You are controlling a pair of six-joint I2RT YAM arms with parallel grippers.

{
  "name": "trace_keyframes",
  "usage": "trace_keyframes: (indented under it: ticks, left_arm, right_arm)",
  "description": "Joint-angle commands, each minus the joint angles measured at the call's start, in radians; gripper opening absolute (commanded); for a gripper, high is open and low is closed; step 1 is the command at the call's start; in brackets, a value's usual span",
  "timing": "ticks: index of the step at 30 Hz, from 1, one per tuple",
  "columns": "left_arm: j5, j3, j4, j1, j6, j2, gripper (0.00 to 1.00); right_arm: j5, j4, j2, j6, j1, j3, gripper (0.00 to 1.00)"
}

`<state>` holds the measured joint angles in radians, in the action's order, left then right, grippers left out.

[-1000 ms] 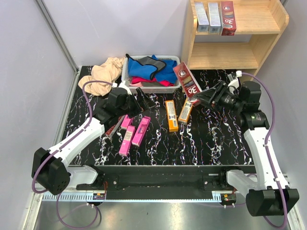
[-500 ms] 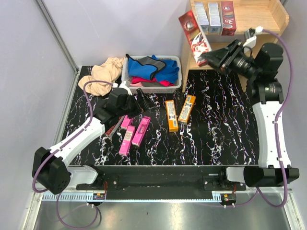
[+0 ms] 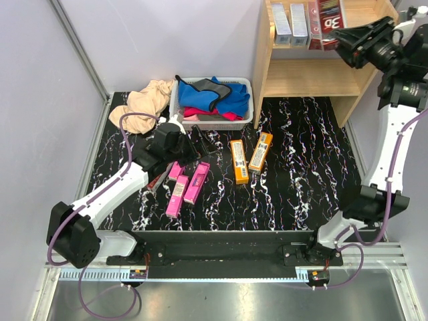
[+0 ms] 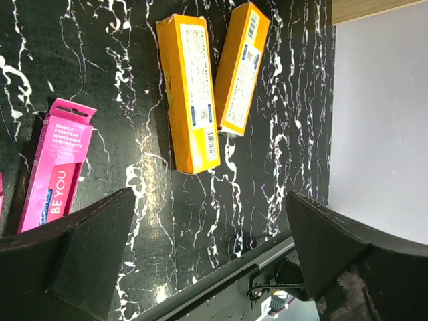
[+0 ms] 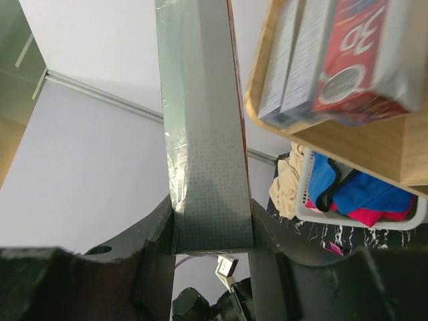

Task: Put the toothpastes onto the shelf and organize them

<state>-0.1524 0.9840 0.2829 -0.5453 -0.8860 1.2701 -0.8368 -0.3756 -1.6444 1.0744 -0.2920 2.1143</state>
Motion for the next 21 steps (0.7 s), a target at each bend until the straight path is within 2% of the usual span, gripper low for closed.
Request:
trace_keyframes:
  ticks: [1, 6, 11, 21]
  left_arm:
    - [-0.009, 0.036, -0.03, 0.005, 0.024, 0.008, 0.99]
    - [-0.009, 0.025, -0.037, 0.004, 0.022, 0.009, 0.99]
    - [-0.013, 0.019, -0.042, 0.005, 0.021, 0.02, 0.99]
    - [-0.013, 0.018, -0.041, 0.005, 0.022, 0.031, 0.99]
  right_arm:
    - [-0.094, 0.038, -0.066, 0.082, -0.088, 0.131, 0.24]
    - [-0.12, 0.012, -0.159, 0.108, -0.157, 0.237, 0.25]
    - [-0.142, -0.117, -0.313, 0.091, -0.164, 0.424, 0.25]
    - [-0.097, -0.206, -0.394, 0.048, -0.161, 0.463, 0.25]
